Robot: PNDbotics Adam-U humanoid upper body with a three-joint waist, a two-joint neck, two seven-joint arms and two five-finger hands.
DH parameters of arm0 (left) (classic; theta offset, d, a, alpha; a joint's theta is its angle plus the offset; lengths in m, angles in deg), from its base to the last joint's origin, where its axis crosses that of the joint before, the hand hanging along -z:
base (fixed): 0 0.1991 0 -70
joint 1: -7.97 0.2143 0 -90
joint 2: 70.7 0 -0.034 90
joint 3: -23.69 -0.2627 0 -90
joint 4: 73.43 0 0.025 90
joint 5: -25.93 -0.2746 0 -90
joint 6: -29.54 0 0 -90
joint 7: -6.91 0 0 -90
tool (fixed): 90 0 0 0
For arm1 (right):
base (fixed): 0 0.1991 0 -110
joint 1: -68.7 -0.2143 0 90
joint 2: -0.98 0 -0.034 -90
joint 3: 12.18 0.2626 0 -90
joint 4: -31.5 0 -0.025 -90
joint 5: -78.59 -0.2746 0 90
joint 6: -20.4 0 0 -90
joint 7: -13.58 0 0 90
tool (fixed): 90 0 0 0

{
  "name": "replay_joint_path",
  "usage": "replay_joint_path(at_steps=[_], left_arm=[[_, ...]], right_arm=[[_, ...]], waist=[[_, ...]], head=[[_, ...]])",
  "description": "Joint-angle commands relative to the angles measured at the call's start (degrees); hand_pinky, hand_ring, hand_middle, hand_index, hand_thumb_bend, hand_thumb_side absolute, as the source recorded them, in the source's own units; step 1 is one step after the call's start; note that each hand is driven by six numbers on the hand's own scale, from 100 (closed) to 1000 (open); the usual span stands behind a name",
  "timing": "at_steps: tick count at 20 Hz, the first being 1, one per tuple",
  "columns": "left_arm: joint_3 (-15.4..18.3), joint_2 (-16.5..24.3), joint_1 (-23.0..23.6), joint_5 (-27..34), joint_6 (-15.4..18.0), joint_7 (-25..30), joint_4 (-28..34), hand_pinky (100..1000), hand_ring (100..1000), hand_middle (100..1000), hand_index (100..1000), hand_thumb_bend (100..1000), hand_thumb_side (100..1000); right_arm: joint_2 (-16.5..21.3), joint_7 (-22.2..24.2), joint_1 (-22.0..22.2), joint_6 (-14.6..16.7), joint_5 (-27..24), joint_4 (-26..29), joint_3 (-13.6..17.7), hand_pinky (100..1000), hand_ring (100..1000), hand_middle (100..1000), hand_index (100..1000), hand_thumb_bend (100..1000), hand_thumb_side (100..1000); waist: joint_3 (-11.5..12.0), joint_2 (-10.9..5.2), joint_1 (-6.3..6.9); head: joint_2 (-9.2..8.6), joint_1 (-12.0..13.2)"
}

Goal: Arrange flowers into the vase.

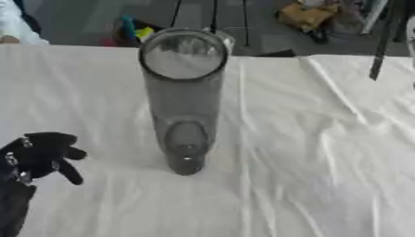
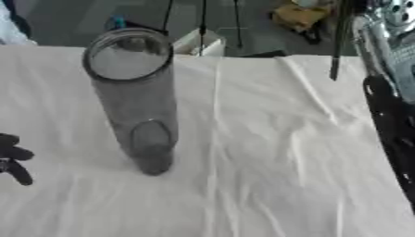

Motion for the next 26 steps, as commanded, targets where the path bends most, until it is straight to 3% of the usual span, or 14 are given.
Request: replay_joint_path(at_steps=[1, 12, 20, 26], left_arm=[[-0.4, 0.8, -0.1, 0.4, 0.0, 0.4, 1.0, 481, 698, 737, 741, 100, 1000], [-0.9, 1.1, 0.2, 1.1, -0.2, 0.9, 1.0, 481, 699, 737, 741, 100, 1000], [-1.4, 1.1, 0.2, 2.1, -0.6, 1.4, 1.0, 482, 690, 736, 744, 100, 1000], [-1.6, 1.3, 0.2, 2.7, -0.9, 1.8, 1.0, 482, 689, 736, 743, 100, 1000]], right_arm=[[0.2, -1.2, -2.4, 0.2, -1.7, 0.2, 0.2, 100, 103, 100, 100, 100, 537], [-2.4, -4.3, -7.7, 1.5, -4.2, -1.0, -0.9, 100, 100, 100, 100, 100, 525], [-5.1, -5.0, -10.9, 1.9, -4.7, -2.8, -2.0, 100, 100, 100, 100, 100, 520], [-7.1, -5.2, -12.9, 2.1, -5.4, -4.0, -2.7, 100, 100, 100, 100, 100, 518]], waist=[[0.2, -2.67, -0.94], [1.9, -3.68, -1.42], [3.0, -5.14, -1.35], [3.9, -6.02, -1.6]], head=[[0.37, -0.2], [-0.78, -0.9], [1.61, -1.3], [2.28, -2.2]])
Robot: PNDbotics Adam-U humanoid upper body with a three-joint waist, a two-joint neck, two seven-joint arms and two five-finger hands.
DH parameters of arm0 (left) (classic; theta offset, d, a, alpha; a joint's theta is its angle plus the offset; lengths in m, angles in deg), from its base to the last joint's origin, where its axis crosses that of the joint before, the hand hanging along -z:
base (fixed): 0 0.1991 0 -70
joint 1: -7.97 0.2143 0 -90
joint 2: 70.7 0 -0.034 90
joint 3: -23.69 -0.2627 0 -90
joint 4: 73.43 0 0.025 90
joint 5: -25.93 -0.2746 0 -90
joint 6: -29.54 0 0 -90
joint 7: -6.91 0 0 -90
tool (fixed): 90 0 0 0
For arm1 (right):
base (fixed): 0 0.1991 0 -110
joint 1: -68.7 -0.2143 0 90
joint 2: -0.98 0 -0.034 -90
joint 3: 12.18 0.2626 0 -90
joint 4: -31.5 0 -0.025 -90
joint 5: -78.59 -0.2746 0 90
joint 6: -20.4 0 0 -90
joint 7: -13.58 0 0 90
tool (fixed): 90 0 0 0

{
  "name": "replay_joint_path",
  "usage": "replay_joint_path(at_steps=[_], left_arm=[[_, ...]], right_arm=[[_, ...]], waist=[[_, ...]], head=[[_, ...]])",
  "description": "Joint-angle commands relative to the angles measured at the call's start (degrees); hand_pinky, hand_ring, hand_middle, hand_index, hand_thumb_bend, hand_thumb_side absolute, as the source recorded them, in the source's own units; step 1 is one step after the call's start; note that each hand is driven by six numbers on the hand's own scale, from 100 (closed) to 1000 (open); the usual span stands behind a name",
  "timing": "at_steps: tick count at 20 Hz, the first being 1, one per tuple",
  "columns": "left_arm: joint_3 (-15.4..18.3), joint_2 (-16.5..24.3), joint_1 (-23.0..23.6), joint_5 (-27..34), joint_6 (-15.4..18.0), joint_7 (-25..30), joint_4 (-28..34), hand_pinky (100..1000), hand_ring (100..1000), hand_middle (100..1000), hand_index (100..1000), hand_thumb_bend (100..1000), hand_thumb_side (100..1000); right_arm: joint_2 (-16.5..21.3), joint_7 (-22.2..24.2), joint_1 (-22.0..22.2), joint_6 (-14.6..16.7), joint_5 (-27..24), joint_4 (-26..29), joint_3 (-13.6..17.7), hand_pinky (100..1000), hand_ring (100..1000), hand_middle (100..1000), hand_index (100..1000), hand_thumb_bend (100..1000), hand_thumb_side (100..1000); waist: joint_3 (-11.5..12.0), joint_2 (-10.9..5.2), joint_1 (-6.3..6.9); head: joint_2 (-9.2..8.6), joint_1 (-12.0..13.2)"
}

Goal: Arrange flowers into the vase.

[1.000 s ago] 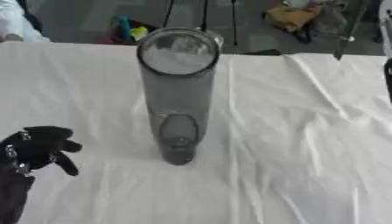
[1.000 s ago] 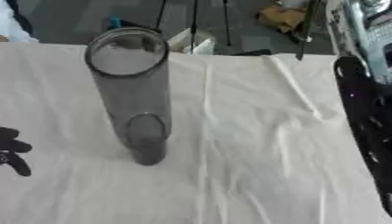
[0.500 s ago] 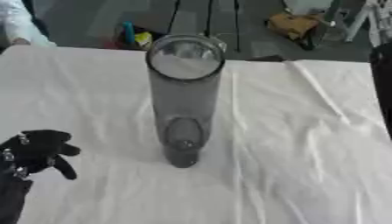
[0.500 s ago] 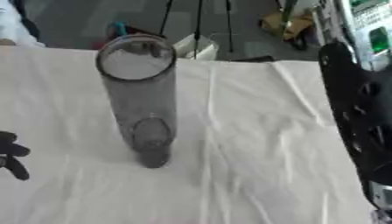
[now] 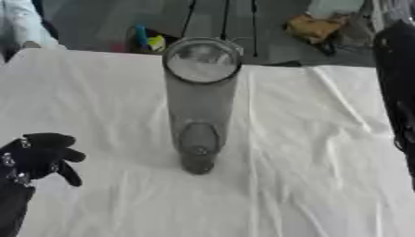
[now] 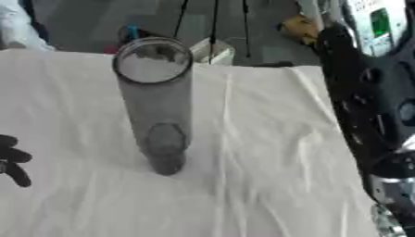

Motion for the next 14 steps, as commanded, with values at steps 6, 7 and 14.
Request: replay_joint_path(at_steps=[6, 7, 14], left_arm=[[-0.6, 1.2, -0.4, 0.8, -0.3, 0.5, 1.0, 482, 689, 736, 743, 100, 1000], [-0.6, 1.2, -0.5, 0.8, -0.4, 0.5, 1.0, 482, 689, 736, 743, 100, 1000], [-0.6, 1.2, -0.7, 0.7, -0.8, 0.7, 1.0, 481, 690, 737, 743, 100, 1000]], right_arm=[[-1.8, -0.4, -3.3, 0.0, -0.7, -0.8, -0.8, 100, 100, 100, 100, 100, 515], [-2.0, -0.1, -3.4, 0.1, -0.5, -0.9, -1.0, 100, 100, 100, 100, 100, 514], [-3.0, 1.8, -3.2, 0.3, 1.4, -1.5, -3.3, 100, 100, 100, 100, 100, 516]], waist=[[1.1, -2.81, -1.33], [1.2, -2.84, -1.42], [1.6, -2.63, -2.02]], head=[[0.35, -1.3], [0.32, -1.5], [0.16, -1.8]])
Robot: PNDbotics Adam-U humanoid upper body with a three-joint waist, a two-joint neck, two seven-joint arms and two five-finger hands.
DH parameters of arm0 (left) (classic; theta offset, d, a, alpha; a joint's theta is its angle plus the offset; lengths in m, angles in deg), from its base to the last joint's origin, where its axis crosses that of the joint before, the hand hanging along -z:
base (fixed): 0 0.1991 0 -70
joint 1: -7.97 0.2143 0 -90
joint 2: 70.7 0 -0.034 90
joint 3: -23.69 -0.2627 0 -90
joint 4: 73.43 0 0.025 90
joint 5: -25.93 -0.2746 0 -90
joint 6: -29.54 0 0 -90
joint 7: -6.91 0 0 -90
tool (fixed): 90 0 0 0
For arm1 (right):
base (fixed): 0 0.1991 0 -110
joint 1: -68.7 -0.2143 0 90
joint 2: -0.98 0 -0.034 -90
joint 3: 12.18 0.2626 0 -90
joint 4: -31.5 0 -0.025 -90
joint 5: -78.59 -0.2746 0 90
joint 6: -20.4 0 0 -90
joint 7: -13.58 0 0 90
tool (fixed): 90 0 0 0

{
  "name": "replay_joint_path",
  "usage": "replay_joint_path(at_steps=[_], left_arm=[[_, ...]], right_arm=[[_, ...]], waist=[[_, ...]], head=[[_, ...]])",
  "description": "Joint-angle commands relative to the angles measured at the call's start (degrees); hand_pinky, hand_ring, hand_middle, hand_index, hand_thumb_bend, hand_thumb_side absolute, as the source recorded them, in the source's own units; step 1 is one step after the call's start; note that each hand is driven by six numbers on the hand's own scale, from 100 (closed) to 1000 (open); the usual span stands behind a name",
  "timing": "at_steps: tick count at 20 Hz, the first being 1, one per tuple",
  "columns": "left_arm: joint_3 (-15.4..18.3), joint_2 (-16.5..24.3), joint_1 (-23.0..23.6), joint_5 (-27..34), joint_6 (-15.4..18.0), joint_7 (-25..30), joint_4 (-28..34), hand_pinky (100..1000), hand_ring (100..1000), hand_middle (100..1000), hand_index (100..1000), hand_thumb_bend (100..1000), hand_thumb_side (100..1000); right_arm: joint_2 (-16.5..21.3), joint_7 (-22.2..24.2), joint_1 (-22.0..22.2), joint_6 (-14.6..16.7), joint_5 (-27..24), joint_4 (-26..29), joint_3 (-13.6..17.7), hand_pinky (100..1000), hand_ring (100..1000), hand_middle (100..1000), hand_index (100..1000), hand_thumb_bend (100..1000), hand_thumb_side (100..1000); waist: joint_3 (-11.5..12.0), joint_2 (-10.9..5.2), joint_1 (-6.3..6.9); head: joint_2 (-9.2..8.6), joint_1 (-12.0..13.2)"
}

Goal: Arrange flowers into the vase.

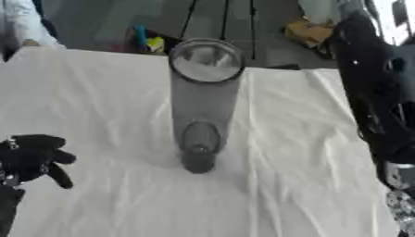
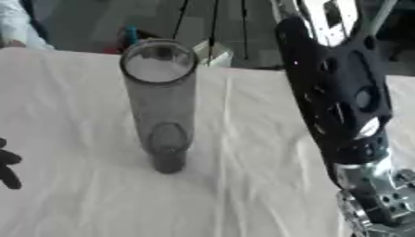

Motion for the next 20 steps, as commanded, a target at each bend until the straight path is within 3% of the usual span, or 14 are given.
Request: replay_joint_path(at_steps=[1, 7, 13, 20], left_arm=[[-0.3, 0.9, -0.7, 0.1, -0.2, 0.2, 1.0, 481, 690, 738, 742, 100, 1000], [-0.3, 0.8, -0.8, -0.2, -0.4, 0.2, 1.0, 480, 691, 739, 742, 100, 1000], [-0.2, 0.8, -0.8, -0.5, -0.6, 0.2, 1.0, 480, 692, 740, 742, 100, 1000], [-0.2, 0.7, -0.8, -0.7, -0.7, 0.2, 1.0, 480, 693, 738, 741, 100, 1000]], right_arm=[[0.3, 1.3, -1.0, 0.3, 1.3, -0.2, -0.9, 100, 100, 100, 100, 100, 519], [-0.2, 3.3, -0.7, -0.2, 2.5, -1.2, -1.9, 100, 100, 100, 100, 100, 522], [0.4, 5.4, -0.5, -1.5, 2.9, -0.9, -3.3, 100, 120, 100, 100, 100, 528], [0.6, 7.0, -0.3, -2.7, 2.0, -0.8, -3.7, 100, 123, 100, 100, 100, 536]], waist=[[0.2, -2.03, -0.73], [0.6, -1.7, -1.12], [0.5, -1.48, -1.45], [0.6, -1.35, -1.61]], head=[[-0.02, -0.2], [-0.43, -0.1], [-2.8, -0.5], [-2.94, -0.7]])
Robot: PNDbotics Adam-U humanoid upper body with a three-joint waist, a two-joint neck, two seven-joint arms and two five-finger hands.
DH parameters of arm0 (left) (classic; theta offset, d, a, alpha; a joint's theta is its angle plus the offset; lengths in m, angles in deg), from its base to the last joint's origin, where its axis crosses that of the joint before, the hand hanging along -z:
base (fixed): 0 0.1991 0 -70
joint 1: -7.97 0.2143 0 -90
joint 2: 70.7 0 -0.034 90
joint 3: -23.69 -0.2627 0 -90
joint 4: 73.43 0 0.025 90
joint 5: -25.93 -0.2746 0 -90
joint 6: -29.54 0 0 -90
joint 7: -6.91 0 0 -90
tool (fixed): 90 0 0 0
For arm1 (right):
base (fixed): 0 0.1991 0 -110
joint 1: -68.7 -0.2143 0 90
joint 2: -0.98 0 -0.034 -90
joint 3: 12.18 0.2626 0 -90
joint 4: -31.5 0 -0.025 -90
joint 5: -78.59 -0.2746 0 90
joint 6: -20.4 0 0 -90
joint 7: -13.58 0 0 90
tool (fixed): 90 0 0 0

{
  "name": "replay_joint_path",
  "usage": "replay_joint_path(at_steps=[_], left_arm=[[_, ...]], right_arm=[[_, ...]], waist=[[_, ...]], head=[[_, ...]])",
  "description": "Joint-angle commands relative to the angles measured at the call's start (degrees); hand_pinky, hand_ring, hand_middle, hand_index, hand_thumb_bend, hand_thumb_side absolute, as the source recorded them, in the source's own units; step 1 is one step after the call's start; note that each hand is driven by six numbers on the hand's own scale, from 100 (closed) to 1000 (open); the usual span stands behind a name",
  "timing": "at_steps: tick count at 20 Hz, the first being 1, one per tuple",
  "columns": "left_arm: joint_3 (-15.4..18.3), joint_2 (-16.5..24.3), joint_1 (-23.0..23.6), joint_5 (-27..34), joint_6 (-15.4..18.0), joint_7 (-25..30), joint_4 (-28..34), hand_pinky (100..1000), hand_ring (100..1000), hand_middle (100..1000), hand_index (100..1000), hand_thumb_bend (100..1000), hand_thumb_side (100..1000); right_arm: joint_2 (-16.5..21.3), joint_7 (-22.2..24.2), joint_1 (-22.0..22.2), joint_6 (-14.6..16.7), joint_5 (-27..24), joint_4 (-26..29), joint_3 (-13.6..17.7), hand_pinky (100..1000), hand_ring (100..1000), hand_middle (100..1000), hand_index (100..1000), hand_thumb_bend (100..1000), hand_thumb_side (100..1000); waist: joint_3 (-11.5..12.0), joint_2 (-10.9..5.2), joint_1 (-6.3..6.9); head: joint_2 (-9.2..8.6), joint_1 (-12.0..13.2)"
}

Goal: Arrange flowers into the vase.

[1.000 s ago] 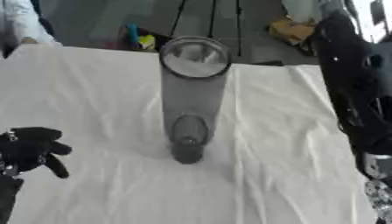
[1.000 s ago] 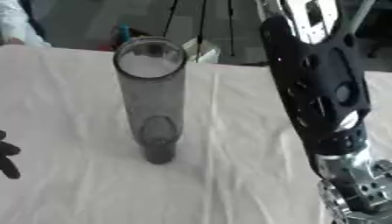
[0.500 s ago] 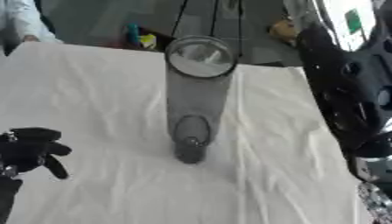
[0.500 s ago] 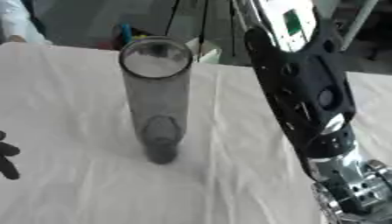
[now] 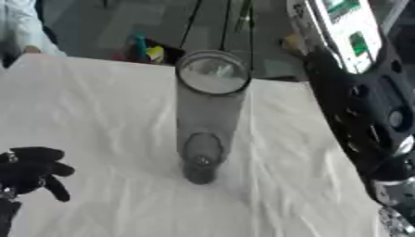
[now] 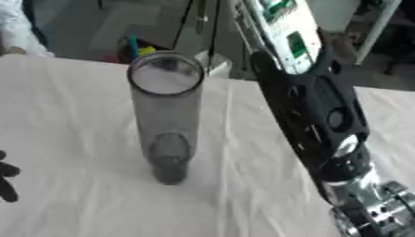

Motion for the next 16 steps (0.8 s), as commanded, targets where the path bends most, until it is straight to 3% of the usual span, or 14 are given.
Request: replay_joint_path(at_steps=[1, 12, 16], left_arm=[[-0.2, 0.7, -0.5, -0.1, -0.2, 0.0, 1.0, 480, 693, 738, 741, 100, 1000], [-0.3, 0.7, -0.3, -0.3, -0.4, 0.2, 1.0, 480, 695, 739, 741, 100, 1000], [-0.2, 0.9, 0.1, -0.3, -0.5, 0.2, 1.0, 480, 695, 738, 741, 100, 1000]], right_arm=[[1.4, 0.6, -0.8, -0.4, -0.6, 0.7, 0.1, 100, 122, 100, 100, 100, 537], [0.4, 0.5, -2.0, -1.2, -1.1, 1.0, 0.0, 100, 119, 100, 100, 100, 533], [-0.2, -0.3, -2.7, -3.0, -1.7, 0.9, -0.3, 100, 117, 100, 100, 100, 539]], waist=[[0.1, -1.29, -0.67], [0.0, -1.47, -0.68], [-0.4, -1.95, -0.58]], head=[[-0.77, -0.4], [0.03, -1.0], [0.65, -0.6]])
